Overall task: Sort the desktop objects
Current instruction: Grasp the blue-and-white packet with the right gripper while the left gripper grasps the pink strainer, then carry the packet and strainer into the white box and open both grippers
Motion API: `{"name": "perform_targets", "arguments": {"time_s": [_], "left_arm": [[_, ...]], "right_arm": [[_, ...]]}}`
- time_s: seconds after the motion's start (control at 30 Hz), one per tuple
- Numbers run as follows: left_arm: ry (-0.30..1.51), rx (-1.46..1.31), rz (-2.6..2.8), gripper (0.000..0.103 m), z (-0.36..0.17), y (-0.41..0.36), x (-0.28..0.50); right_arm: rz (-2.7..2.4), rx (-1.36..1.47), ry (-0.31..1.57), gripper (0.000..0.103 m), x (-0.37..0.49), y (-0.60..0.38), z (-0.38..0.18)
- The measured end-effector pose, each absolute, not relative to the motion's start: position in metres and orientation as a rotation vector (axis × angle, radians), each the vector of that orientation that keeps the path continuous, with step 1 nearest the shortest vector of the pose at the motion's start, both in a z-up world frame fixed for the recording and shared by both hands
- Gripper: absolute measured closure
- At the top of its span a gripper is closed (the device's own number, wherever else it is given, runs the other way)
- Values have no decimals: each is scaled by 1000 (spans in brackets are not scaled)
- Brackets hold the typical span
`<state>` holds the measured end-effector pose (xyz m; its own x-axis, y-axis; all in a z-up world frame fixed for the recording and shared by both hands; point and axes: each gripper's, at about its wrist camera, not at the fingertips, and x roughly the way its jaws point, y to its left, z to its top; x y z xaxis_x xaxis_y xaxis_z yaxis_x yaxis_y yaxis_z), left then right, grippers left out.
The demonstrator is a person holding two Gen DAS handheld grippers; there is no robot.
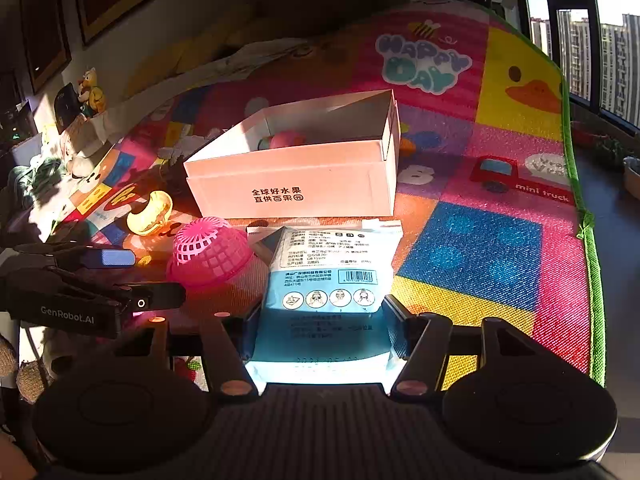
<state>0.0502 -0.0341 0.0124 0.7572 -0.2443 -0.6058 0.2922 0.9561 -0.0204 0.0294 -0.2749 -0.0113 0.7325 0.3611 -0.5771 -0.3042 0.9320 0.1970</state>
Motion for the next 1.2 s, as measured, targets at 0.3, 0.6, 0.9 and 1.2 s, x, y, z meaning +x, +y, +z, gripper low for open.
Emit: {"name": "perform_targets", "arguments": {"time_s": [0.3,0.6,0.9,1.2], "left_arm": [[707,192,-324,0,12,-66,78],[726,193,-329,10,6,-66,81],[715,164,-355,16,8,-59,65],[643,219,-372,16,33,-49,12]], "right_arm": [[371,120,657,41,29,-279,-13],[374,116,657,38,29,-278,-13],[364,89,655,38,27,-274,-13],[323,21,660,43,23,-264,-5]]}}
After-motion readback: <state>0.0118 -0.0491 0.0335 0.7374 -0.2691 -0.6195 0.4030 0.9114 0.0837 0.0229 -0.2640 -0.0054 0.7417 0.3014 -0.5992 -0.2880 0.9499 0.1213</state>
